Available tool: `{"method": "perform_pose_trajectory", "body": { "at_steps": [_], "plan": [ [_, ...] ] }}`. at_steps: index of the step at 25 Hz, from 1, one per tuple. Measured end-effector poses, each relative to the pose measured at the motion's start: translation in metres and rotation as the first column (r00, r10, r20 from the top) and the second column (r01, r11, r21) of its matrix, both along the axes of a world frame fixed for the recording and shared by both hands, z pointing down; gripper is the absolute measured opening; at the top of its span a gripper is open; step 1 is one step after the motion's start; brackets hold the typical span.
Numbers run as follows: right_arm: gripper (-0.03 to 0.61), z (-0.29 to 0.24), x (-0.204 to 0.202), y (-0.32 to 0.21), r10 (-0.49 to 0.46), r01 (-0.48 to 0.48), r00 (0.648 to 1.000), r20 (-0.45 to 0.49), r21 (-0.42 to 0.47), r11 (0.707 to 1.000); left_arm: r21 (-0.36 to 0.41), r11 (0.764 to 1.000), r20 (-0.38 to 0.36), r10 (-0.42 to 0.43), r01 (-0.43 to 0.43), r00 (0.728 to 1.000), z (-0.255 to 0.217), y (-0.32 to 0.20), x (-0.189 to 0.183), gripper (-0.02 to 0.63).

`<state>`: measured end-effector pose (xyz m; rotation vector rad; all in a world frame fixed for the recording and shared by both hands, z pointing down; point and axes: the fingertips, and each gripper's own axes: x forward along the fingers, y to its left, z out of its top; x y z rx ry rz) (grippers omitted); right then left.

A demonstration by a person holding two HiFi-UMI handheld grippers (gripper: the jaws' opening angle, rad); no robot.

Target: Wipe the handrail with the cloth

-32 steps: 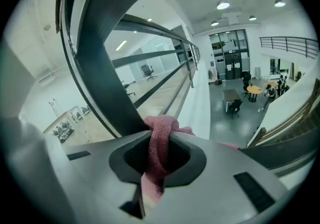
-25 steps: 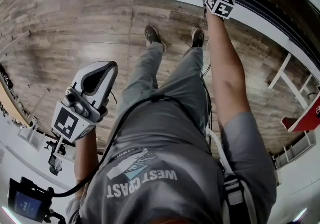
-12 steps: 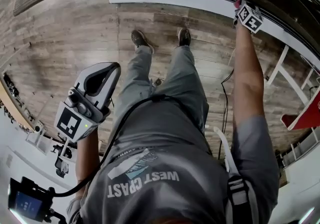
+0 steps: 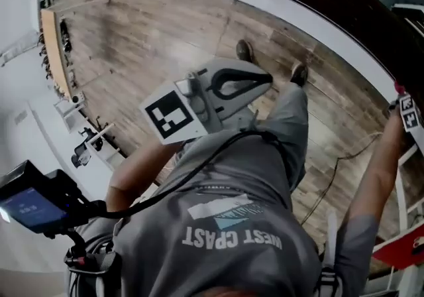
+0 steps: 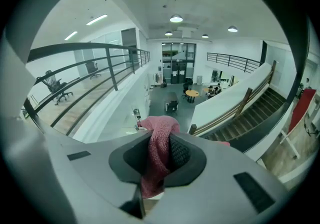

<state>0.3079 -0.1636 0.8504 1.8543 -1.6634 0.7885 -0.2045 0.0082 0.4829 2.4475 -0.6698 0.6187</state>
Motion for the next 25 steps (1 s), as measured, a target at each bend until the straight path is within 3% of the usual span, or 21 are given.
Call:
{"method": "perform_pose_trajectory", "body": {
  "at_steps": [2, 5, 9, 13, 18, 20, 22, 25],
  "plan": [
    [0.04, -0.01, 0.015, 0.014, 0.029, -0.03, 0.999, -0.027, -0.05, 0.998, -0.029, 0.997, -0.017, -0.069, 0.068, 0.997, -0.004, -0.007, -0.003, 0.0],
    [0.04, -0.03, 0.021, 0.036, 0.051, -0.059, 0.997, -0.06, -0.128, 0.99, 0.07, 0.993, -0.108, -0.091, 0.099, 0.99, -0.063, -0.021, -0.007, 0.0],
    [0.04, -0.045, 0.006, 0.077, 0.019, -0.032, 0.997, -0.078, -0.168, 0.985, 0.176, 0.979, -0.136, -0.074, 0.098, 0.988, -0.119, -0.027, -0.019, 0.0],
    [0.04, -0.069, -0.061, 0.145, -0.054, 0.053, 0.998, -0.012, -0.094, 0.994, 0.274, 0.958, -0.167, -0.039, 0.084, 0.985, -0.15, -0.02, -0.039, 0.0],
    [0.041, -0.215, -0.184, 0.229, 0.002, -0.003, 0.999, 0.052, 0.021, 1.0, 0.384, 0.92, -0.284, 0.04, 0.075, 0.958, -0.249, -0.002, -0.132, 0.0],
    [0.041, -0.26, -0.205, 0.246, 0.016, -0.023, 0.997, 0.074, 0.1, 0.995, 0.387, 0.919, -0.31, 0.047, 0.081, 0.95, -0.258, 0.007, -0.143, 0.0],
    [0.04, -0.298, -0.214, 0.245, -0.015, 0.0, 0.996, 0.086, 0.174, 0.985, 0.394, 0.915, -0.29, 0.038, 0.083, 0.956, -0.261, 0.014, -0.146, 0.0],
    [0.04, -0.376, -0.219, 0.232, -0.071, 0.045, 0.995, 0.075, 0.307, 0.951, 0.432, 0.899, -0.275, 0.053, 0.074, 0.96, -0.272, 0.019, -0.149, 0.0]
  ]
}}
